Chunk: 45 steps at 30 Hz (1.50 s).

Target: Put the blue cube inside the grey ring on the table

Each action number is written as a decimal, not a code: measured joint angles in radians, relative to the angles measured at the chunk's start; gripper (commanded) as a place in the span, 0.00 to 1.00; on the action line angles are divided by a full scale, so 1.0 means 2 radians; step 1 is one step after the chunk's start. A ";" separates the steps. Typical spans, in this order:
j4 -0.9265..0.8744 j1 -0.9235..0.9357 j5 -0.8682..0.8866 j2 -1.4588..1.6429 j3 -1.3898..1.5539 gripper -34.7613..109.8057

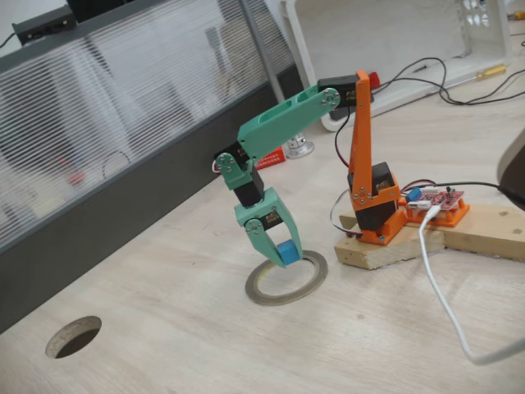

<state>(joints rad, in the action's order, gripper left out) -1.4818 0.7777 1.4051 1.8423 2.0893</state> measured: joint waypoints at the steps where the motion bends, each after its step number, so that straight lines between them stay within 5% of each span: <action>1: 0.005 0.000 0.000 0.002 0.001 0.24; 25: 0.111 -0.002 0.000 0.005 0.071 0.24; 45: 0.117 0.000 0.000 0.005 0.071 0.24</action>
<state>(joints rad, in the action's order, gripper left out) -1.2487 0.7777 1.4051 1.8515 2.2319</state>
